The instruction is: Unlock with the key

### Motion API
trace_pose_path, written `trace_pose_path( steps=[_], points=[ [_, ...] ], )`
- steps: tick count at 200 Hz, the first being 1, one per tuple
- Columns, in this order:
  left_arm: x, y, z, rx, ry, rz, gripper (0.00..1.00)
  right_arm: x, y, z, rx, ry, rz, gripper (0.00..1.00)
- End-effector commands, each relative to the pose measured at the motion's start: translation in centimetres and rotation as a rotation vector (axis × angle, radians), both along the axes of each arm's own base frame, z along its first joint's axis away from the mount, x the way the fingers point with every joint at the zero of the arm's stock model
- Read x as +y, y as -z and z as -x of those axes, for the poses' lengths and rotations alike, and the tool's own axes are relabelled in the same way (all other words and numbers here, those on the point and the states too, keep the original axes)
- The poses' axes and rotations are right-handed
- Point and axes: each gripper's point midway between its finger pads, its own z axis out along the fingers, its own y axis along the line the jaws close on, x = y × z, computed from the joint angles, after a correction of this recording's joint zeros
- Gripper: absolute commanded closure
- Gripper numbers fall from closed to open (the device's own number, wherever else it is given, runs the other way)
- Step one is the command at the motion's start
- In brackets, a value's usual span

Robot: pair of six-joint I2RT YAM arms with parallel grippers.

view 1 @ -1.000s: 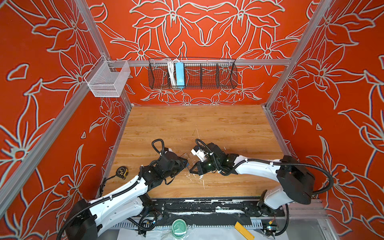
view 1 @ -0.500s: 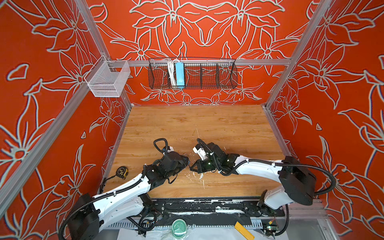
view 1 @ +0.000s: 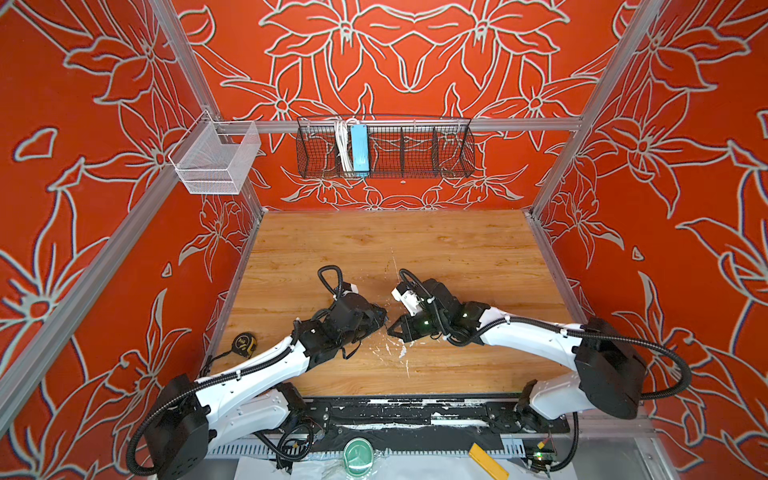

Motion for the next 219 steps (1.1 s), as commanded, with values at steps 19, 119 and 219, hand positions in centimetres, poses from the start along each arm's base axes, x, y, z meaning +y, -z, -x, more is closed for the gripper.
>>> trace_pose_path(
  steps=[19, 119, 219],
  points=[
    [-3.6, -0.5, 2.8, 0.065, 0.149, 0.128, 1.0, 1.6, -6.5, -5.6, -0.197, 0.179, -0.217, 1.0],
    [-2.9, 1.4, 3.5, 0.075, 0.14, -0.089, 1.0, 0.3, -6.6, -8.0, -0.152, 0.288, -0.131, 1.0],
    [-1.0, 2.4, 3.1, 0.015, 0.001, -0.039, 1.0, 0.0, -5.9, -8.7, -0.053, 0.387, -0.14, 1.0]
  ],
)
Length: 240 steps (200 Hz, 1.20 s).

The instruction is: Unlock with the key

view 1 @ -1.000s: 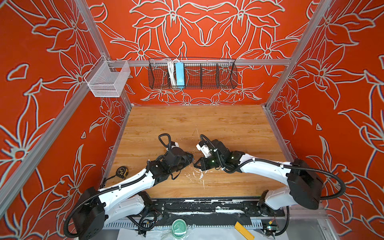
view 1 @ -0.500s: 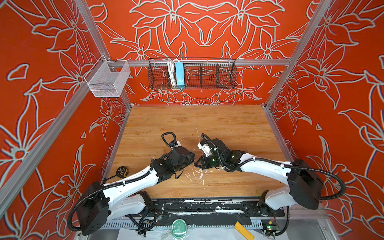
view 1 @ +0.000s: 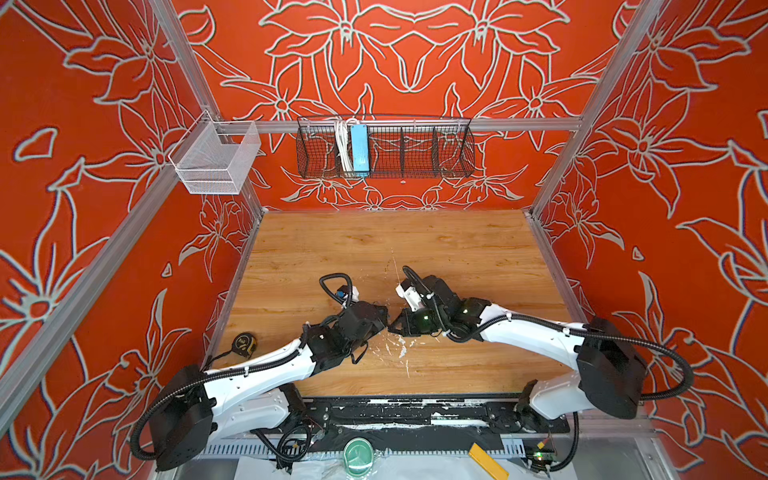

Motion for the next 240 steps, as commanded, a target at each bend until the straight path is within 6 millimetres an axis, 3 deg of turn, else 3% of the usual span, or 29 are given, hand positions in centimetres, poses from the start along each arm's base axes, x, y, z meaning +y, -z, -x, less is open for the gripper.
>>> trace_pose_path(
  steps=[1, 92, 131, 164, 176, 240],
  points=[
    [-0.9, 2.2, 3.6, 0.102, 0.118, -0.007, 1.0, 0.4, -5.4, -7.9, -0.182, 0.277, -0.119, 1.0],
    [0.1, 2.0, 2.9, 0.101, -0.013, 0.078, 1.0, 3.1, -5.1, -7.0, -0.182, 0.206, -0.178, 1.0],
    [0.0, 0.4, 2.6, 0.08, -0.031, 0.123, 1.0, 3.6, -4.9, -6.8, -0.188, 0.195, -0.186, 1.0],
    [-0.5, 0.7, 2.7, 0.09, -0.016, 0.137, 1.0, 3.9, -5.4, -6.8, -0.199, 0.18, -0.198, 1.0],
    [-0.8, 1.7, 2.6, 0.113, -0.014, 0.12, 1.0, 4.1, -5.4, -6.7, -0.195, 0.169, -0.201, 1.0],
    [-1.6, 1.7, 2.5, 0.119, 0.003, 0.136, 1.0, 4.2, -5.3, -6.9, -0.207, 0.173, -0.202, 0.98]
  ],
)
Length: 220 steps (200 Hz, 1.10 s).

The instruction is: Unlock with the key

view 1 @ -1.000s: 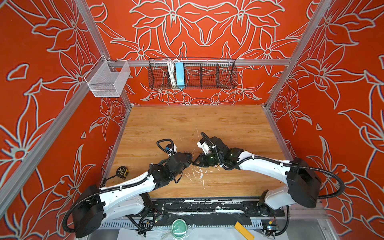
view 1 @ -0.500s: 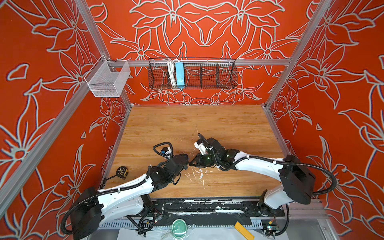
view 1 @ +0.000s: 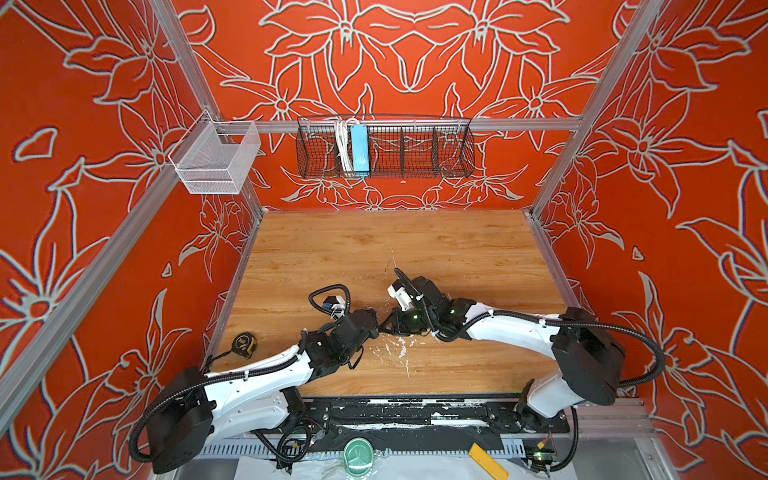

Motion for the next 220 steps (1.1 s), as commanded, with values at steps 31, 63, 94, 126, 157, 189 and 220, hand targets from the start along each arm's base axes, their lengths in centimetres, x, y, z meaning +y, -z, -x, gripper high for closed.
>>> trace_pose_path(
  steps=[31, 63, 94, 126, 157, 189, 220],
  points=[
    [-4.4, -0.6, 2.3, 0.062, 0.18, 0.13, 1.0, 1.8, -6.8, -6.4, -0.233, 0.169, -0.173, 0.97],
    [-4.4, -1.4, 2.0, 0.032, 0.169, 0.149, 1.0, 1.9, -6.4, -6.2, -0.228, 0.167, -0.177, 0.96],
    [-4.7, -2.3, 1.8, 0.019, 0.176, 0.146, 1.0, 2.2, -6.6, -6.1, -0.232, 0.157, -0.189, 0.93],
    [-5.6, -2.0, 1.9, 0.038, 0.202, 0.166, 1.0, 2.5, -6.7, -6.2, -0.238, 0.151, -0.192, 0.91],
    [-5.8, -1.4, 2.3, 0.068, 0.215, 0.171, 1.0, 2.2, -7.2, -6.5, -0.262, 0.162, -0.181, 0.91],
    [-5.0, -0.9, 2.8, 0.091, 0.197, 0.168, 1.0, 1.7, -7.5, -6.6, -0.279, 0.172, -0.162, 0.94],
    [-3.8, -0.9, 2.8, 0.068, 0.153, 0.176, 1.0, 1.3, -7.2, -6.3, -0.277, 0.16, -0.152, 0.83]
  ],
)
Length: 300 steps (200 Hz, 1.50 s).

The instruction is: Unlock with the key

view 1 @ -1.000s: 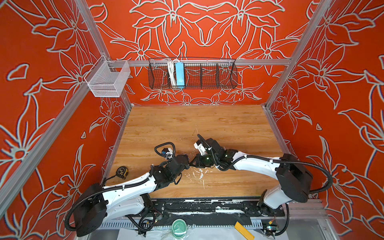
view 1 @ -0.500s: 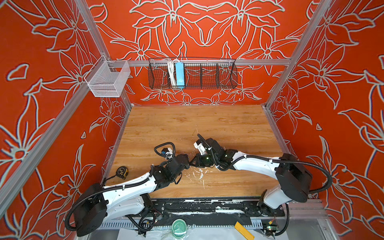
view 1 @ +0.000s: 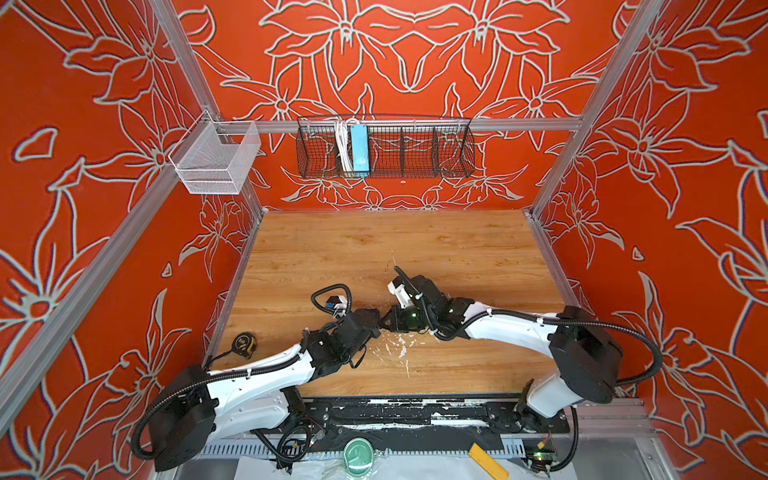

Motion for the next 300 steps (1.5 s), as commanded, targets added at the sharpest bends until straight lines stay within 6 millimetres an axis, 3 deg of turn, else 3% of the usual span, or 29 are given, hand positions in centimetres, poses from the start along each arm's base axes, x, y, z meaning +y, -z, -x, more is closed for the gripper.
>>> trace_pose_path(
  steps=[1, 8, 53, 79, 109, 165, 217, 300],
  points=[
    [-2.8, -0.4, 2.7, 0.056, 0.152, 0.102, 1.0, 1.2, -7.1, -5.1, -0.229, 0.125, -0.156, 0.83],
    [-2.4, -1.4, 2.7, 0.03, 0.144, 0.113, 1.0, 1.0, -7.0, -4.9, -0.228, 0.119, -0.151, 0.8],
    [-0.4, -2.2, 2.9, -0.002, 0.106, 0.068, 1.0, -1.2, -5.1, -3.0, -0.225, 0.096, -0.088, 0.75],
    [-0.2, -1.9, 3.0, -0.001, 0.106, 0.065, 1.0, -1.8, -5.6, -2.0, -0.291, 0.045, -0.11, 0.73],
    [-0.6, -2.2, 2.8, -0.014, 0.109, 0.081, 1.0, -1.3, -6.0, -1.1, -0.315, -0.024, -0.132, 0.72],
    [-0.1, -2.5, 2.7, -0.028, 0.097, 0.077, 1.0, -0.7, -5.1, 0.9, -0.297, -0.107, -0.128, 0.75],
    [0.2, -3.3, 2.6, -0.071, 0.094, 0.087, 1.0, -1.4, -3.2, 3.0, -0.288, -0.152, -0.078, 0.76],
    [0.6, -3.7, 2.5, -0.104, 0.083, 0.095, 1.0, 0.7, -3.0, 4.6, -0.235, -0.22, -0.168, 0.77]
  ],
)
